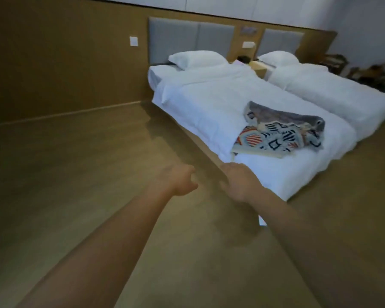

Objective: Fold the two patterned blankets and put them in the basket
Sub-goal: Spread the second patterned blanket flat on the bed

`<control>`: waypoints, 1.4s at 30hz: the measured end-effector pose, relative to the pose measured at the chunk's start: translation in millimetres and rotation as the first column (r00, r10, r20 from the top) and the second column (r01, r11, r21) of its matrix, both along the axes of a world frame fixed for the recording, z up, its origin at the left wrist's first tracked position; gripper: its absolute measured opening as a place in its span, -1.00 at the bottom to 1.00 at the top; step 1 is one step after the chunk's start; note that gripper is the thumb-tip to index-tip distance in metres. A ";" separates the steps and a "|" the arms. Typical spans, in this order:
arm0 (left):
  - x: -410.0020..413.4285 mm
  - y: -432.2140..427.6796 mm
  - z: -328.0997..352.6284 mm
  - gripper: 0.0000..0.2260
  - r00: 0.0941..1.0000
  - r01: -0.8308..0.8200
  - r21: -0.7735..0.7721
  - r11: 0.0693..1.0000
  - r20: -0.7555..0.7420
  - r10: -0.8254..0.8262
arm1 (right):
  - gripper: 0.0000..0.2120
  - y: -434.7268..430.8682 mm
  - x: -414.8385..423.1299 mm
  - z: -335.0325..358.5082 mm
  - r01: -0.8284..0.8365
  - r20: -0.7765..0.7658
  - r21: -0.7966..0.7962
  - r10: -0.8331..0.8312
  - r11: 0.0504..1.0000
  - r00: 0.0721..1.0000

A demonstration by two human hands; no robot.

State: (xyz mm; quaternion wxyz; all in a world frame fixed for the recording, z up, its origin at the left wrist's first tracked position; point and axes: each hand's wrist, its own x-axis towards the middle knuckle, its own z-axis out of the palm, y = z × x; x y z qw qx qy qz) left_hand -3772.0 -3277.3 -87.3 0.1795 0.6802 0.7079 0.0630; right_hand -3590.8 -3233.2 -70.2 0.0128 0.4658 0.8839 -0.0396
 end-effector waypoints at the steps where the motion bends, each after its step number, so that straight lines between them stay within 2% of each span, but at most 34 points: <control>1: 27.2 16.2 2.0 -0.55 1.000 0.028 -0.001 1.000 0.001 -0.028 | -0.68 10.6 30.3 0.1 0.033 -0.003 0.001 -0.033 0.999 0.999; 6: 118.1 91.4 11.1 -0.57 0.990 0.134 -0.014 0.991 -0.030 -0.135 | -0.66 66.8 136.1 -5.3 0.141 -0.076 -0.011 -0.142 0.990 0.987; 12: 175.4 201.2 12.6 -0.60 0.971 0.195 -0.022 0.980 -0.133 -0.197 | -0.59 159.0 196.4 -11.0 0.220 -0.092 -0.050 -0.224 0.974 0.970; 18: 254.1 334.3 11.8 -0.57 0.970 0.232 -0.035 0.972 -0.070 -0.234 | -0.58 275.3 258.5 -5.6 0.292 -0.080 -0.109 -0.301 0.950 0.950; 25: 356.4 466.7 5.8 -0.54 0.939 0.326 -0.092 0.941 -0.089 -0.334 | -0.61 399.7 341.9 -3.3 0.300 -0.126 -0.094 -0.310 0.949 0.942; 30: 435.0 550.0 -10.0 -0.55 0.943 0.306 -0.145 0.941 -0.089 -0.321 | -0.63 485.3 426.6 -13.1 0.273 -0.140 -0.098 -0.285 0.957 0.948; 35: 519.9 624.8 -14.0 -0.65 0.967 0.235 -0.165 0.958 -0.060 -0.247 | -0.62 572.9 523.1 -20.4 0.261 -0.122 -0.155 -0.281 0.953 0.952; 42: 582.4 739.3 -26.0 -0.61 0.974 0.187 -0.177 0.966 -0.093 -0.206 | -0.62 704.2 601.1 -29.4 0.223 -0.141 -0.205 -0.254 0.953 0.957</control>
